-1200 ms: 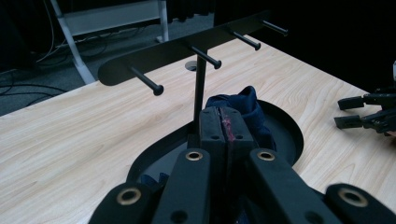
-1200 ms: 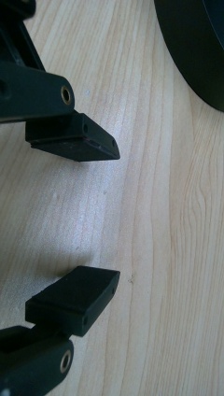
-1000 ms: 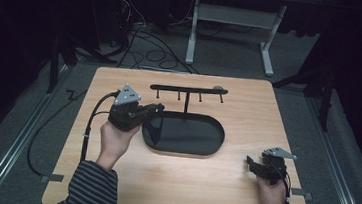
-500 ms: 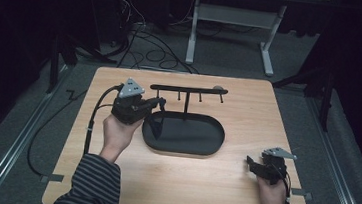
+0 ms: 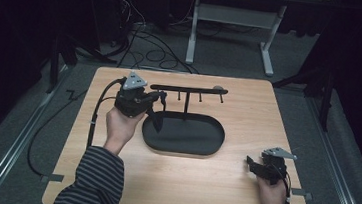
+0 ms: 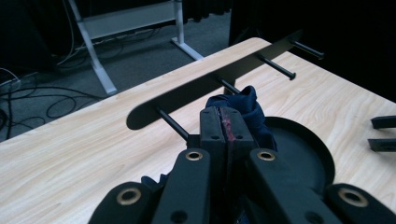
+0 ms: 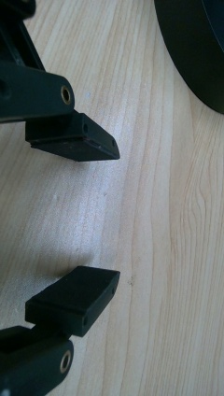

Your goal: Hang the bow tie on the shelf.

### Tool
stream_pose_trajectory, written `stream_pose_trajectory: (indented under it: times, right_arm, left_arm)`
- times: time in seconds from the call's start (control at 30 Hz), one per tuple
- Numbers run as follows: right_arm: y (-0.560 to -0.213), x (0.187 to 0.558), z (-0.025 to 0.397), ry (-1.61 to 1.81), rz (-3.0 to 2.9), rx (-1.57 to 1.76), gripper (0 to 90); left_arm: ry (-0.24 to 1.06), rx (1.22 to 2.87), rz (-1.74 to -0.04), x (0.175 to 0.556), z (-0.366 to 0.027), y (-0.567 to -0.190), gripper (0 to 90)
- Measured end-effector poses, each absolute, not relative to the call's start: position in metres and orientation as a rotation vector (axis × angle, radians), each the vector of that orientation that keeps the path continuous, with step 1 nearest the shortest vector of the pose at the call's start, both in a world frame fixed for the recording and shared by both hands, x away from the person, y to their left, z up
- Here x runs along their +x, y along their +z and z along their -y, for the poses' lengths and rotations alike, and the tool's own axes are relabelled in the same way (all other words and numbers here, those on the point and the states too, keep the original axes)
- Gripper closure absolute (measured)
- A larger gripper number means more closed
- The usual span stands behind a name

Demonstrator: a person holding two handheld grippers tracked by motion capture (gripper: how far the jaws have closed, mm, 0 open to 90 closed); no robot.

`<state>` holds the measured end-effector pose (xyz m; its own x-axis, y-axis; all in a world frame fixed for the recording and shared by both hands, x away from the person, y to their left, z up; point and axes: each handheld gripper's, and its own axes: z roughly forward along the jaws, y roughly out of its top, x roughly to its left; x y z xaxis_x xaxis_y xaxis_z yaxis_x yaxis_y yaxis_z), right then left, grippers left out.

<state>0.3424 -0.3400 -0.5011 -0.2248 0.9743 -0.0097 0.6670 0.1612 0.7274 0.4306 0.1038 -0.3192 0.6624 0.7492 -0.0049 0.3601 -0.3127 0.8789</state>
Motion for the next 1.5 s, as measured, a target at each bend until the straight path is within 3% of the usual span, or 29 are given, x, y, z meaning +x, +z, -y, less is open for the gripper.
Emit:
stream_pose_trajectory:
  times: [1.5]
  right_arm:
    - [-0.501,0.342,0.34,0.838,-1.96,1.549,37.1]
  left_arm:
    - [0.593,1.926,-0.936,0.455,-0.099,-0.339,87.9]
